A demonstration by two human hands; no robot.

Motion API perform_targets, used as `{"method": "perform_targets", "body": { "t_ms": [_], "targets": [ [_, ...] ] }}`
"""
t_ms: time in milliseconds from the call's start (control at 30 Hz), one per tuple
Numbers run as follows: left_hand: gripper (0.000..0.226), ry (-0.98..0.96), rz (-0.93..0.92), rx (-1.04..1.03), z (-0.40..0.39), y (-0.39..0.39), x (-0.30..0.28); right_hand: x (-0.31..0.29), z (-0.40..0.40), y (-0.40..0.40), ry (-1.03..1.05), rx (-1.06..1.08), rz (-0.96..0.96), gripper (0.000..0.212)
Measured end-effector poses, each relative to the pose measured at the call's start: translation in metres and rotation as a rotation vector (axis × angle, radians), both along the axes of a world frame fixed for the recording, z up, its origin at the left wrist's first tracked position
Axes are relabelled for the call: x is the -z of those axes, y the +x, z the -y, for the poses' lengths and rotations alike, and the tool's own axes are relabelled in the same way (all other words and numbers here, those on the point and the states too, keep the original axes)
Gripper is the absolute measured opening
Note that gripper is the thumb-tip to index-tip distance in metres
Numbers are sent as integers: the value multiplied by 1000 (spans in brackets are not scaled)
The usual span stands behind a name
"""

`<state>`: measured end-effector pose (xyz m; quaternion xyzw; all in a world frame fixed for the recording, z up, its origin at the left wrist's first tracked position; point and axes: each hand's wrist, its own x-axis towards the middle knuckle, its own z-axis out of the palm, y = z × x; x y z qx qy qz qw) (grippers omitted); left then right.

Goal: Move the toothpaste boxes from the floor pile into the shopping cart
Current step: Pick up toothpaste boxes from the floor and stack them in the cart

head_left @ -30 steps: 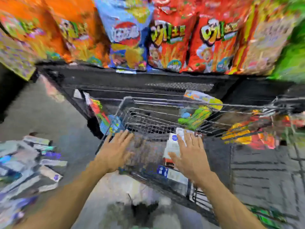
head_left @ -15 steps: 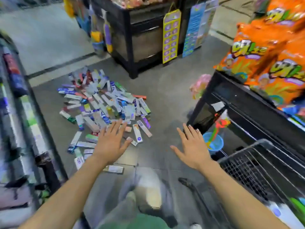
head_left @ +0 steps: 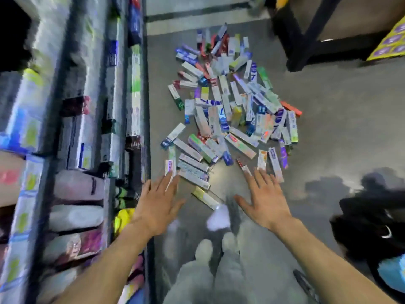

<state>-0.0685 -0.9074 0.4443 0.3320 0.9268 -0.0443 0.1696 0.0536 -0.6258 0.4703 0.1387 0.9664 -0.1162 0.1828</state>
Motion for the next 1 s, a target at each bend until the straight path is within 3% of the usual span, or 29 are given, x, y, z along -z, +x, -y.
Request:
{"method": "perform_targets", "body": {
  "t_ms": [400, 533, 700, 833, 1000],
  "targets": [
    [82, 70, 67, -84, 14, -29, 430, 437, 59, -69, -136, -53, 63, 100],
    [85, 5, 57, -98, 24, -28, 545, 549, 77, -67, -115, -136, 64, 104],
    [82, 90, 25, -115, 32, -34, 611, 614, 78, -59, -89, -118, -75, 88],
    [80, 138, -19, -113, 34, -36, 621, 617, 82, -50, -179, 59, -77, 86],
    [80, 154, -74, -78, 31, -42, 616, 620, 91, -51, -111, 32, -2, 72]
  ]
}}
